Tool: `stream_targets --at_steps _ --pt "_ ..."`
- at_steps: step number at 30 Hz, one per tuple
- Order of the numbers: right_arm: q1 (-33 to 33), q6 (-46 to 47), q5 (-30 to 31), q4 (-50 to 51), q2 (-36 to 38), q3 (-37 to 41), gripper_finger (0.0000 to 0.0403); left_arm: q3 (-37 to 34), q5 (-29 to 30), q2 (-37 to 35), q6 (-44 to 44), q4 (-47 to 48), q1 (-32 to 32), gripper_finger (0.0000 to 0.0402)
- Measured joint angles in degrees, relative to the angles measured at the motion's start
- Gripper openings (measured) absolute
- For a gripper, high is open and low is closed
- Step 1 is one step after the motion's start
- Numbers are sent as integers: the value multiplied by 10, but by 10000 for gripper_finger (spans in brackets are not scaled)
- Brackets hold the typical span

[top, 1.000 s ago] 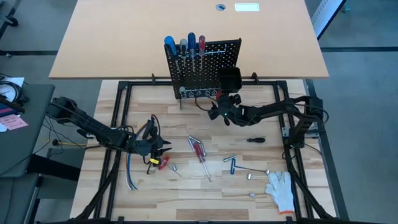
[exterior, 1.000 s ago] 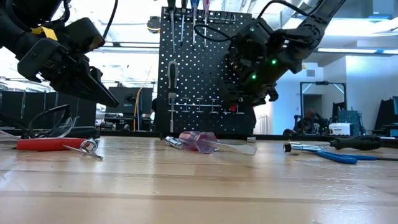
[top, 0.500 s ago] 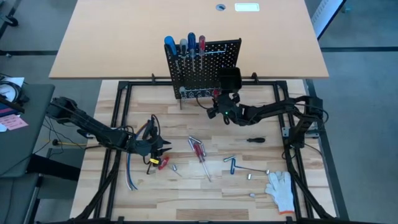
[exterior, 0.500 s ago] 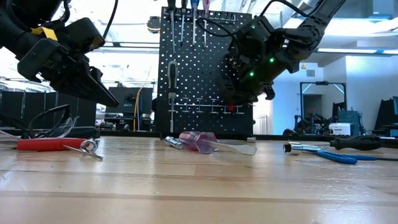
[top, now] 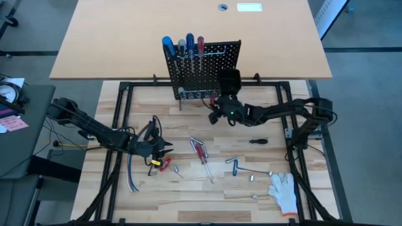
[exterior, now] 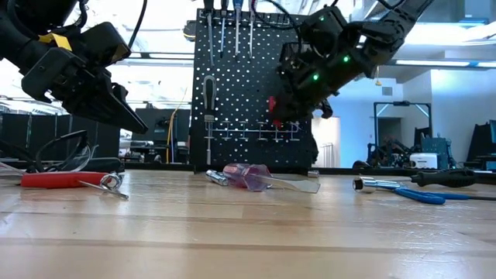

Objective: Hang tools onto peg board
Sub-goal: Hang the allen wrench on the pegboard

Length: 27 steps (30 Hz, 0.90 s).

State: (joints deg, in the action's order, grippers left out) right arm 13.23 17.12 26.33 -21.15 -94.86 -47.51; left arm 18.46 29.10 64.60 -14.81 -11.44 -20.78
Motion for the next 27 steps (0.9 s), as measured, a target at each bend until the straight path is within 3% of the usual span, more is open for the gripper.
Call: stream_targets --at_steps 8,19,23,27 --pt "-11 -9 -63 6 46 0 114 0 0 0 0 0 0 107" --pt "-44 -8 -78 6 68 0 113 0 0 0 0 0 0 107" --pt "-66 -5 -156 5 67 0 113 0 0 0 0 0 0 107" --pt "-95 -19 -279 -19 67 11 113 0 0 0 1 0 -3 107"
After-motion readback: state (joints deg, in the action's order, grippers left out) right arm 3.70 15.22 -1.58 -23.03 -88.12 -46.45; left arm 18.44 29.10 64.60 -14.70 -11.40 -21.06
